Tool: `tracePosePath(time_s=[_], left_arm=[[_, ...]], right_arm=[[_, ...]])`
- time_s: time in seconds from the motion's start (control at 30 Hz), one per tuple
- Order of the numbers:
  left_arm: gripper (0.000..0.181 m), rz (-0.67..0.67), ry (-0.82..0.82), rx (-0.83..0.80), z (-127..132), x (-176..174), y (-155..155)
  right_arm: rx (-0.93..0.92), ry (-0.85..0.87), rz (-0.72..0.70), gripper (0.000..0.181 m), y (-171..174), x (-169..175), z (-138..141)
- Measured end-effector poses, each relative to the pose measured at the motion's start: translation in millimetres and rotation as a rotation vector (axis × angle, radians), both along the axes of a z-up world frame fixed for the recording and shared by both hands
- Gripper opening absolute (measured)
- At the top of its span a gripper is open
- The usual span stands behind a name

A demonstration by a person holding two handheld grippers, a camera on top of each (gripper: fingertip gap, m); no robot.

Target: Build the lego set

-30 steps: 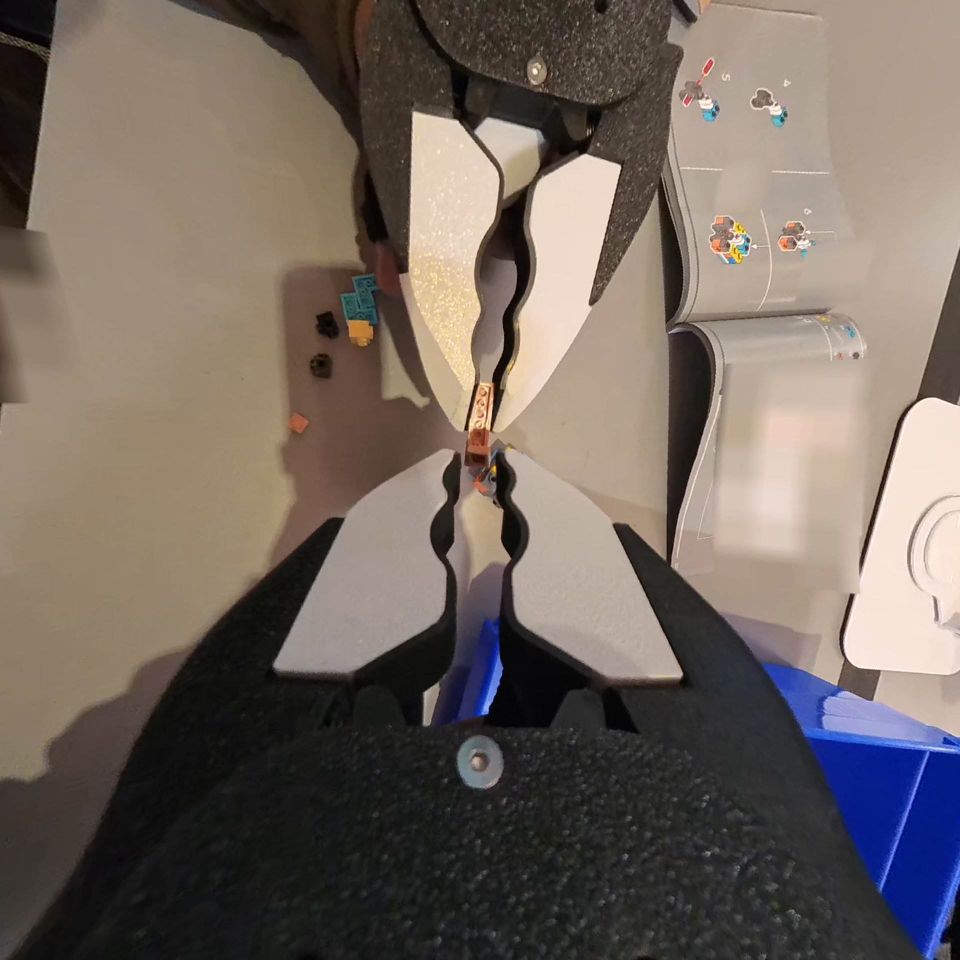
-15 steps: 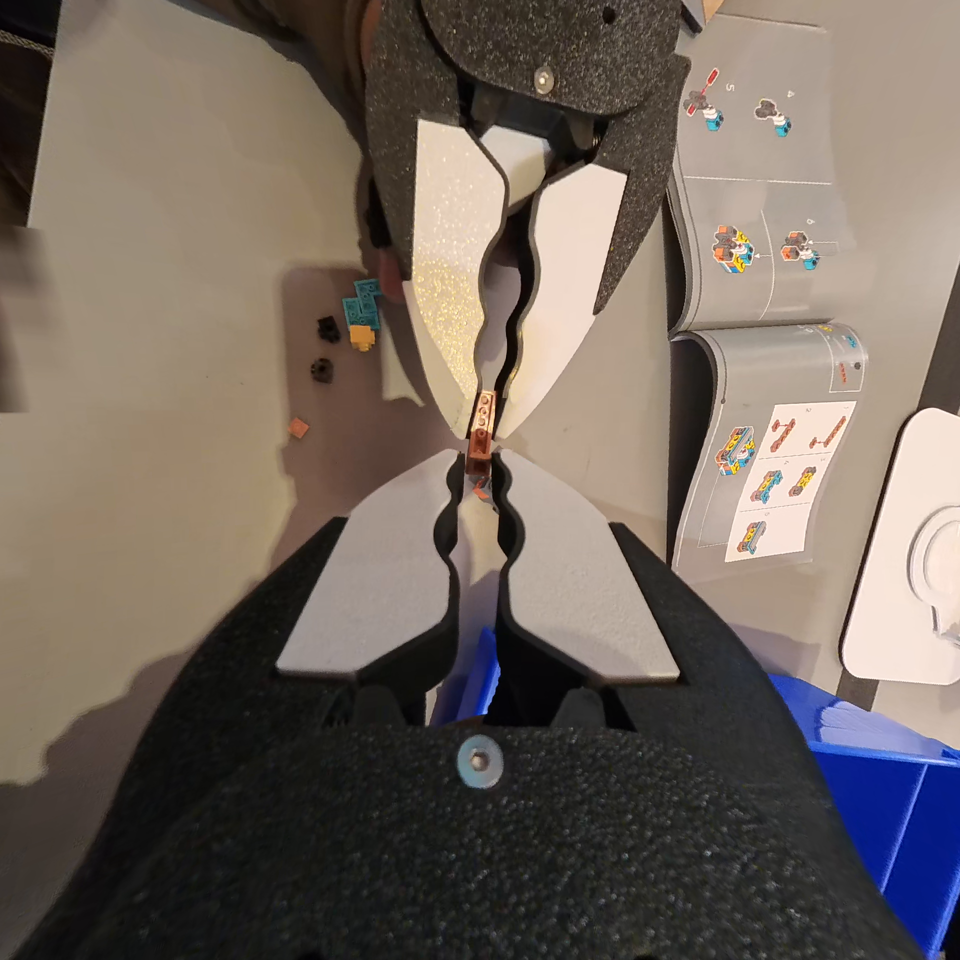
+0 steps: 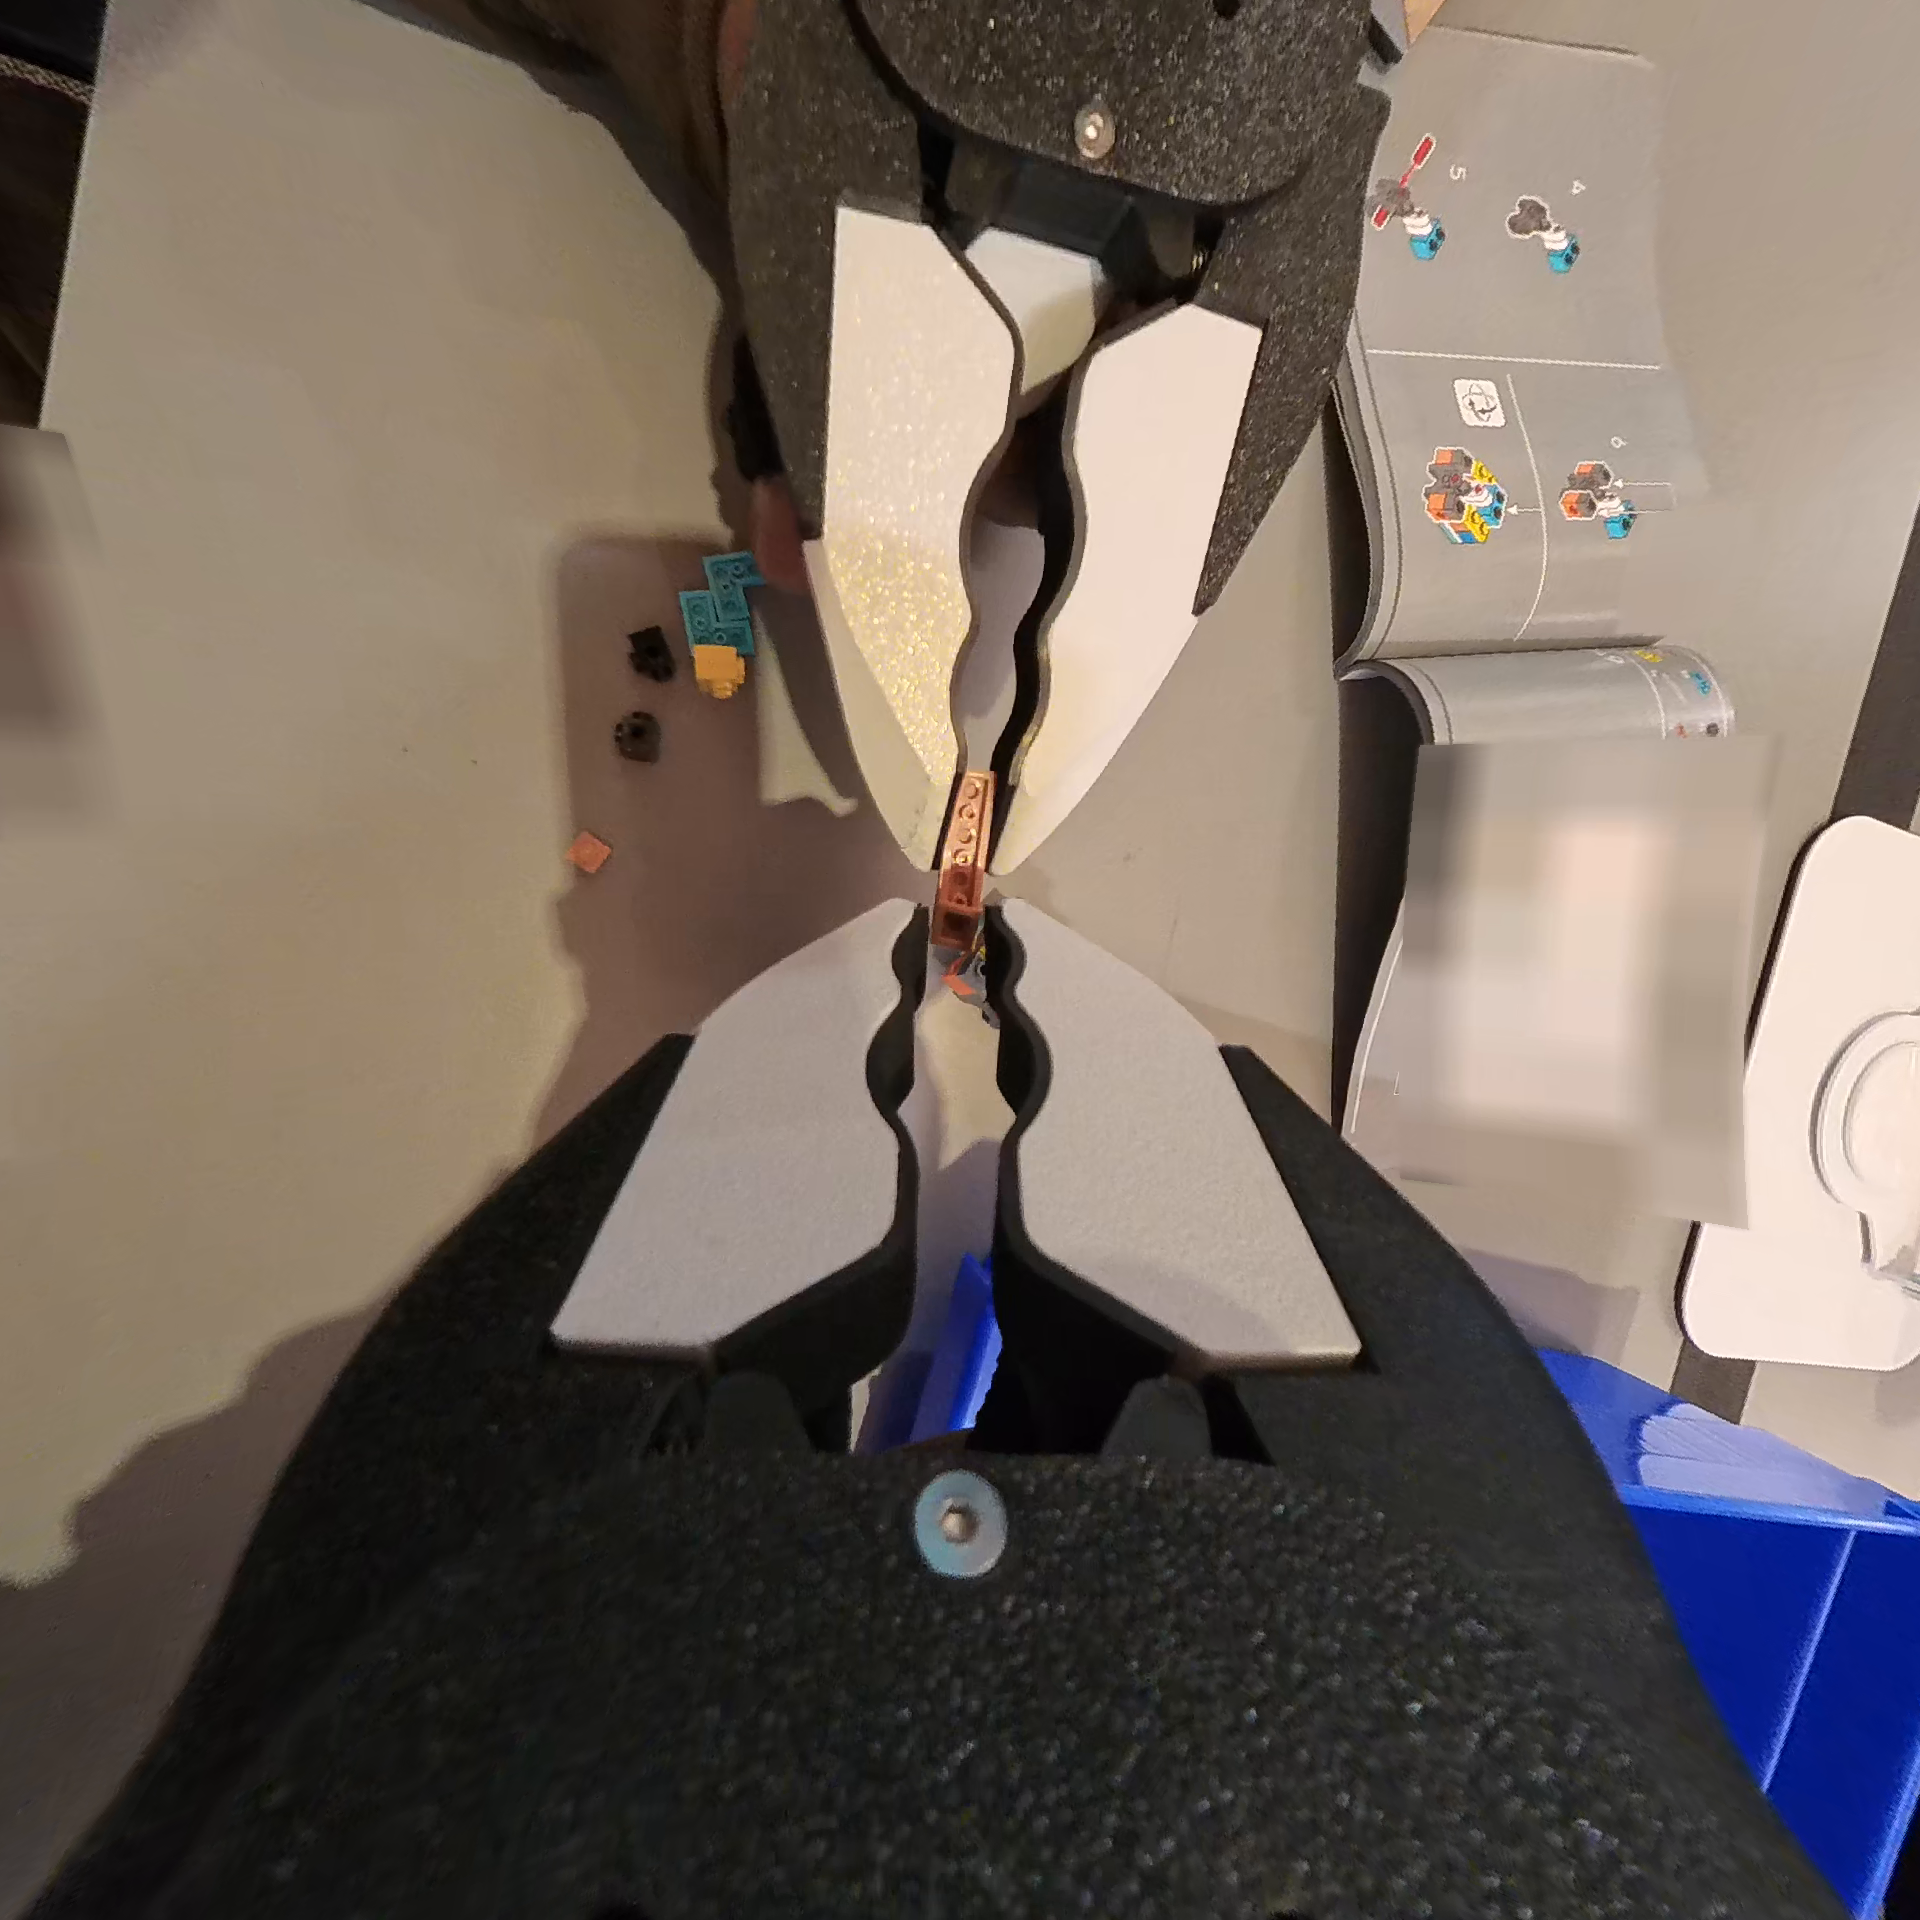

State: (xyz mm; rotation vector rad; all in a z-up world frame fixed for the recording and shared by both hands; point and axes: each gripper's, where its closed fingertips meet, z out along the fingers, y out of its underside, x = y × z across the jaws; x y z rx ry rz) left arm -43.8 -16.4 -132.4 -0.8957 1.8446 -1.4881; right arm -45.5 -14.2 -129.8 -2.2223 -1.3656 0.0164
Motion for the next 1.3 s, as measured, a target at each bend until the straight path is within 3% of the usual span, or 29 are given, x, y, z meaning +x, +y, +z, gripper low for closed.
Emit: tracePosePath(time_s=[0.27,0.5,0.73,0.9,1.13,1.3], left_arm=[[0.008,0.000,-0.001,-0.012,1.3,0.0,1.2],[0.008,0.015,-0.006,-0.034,4.9,0.5,6.9],[0.008,0.033,-0.013,-0.041,8.3,0.8,13.5],[0.008,0.054,-0.019,-0.039,11.4,0.9,19.9],[0.008,0.095,-0.026,-0.031,15.4,1.7,32.0],[0.008,0.115,-0.030,-0.029,18.4,1.5,37.9]], right_arm=[[0.044,0.013,0.006,0.013,3.5,-1.0,5.9],[0.201,0.079,0.016,0.018,3.7,-3.1,18.6],[0.328,0.267,-0.135,0.026,8.4,1.8,28.8],[0.507,0.338,-0.164,0.027,15.1,7.1,42.9],[0.762,0.333,-0.083,0.028,12.8,8.3,46.6],[0.971,0.203,-0.025,0.027,4.7,14.2,36.9]])
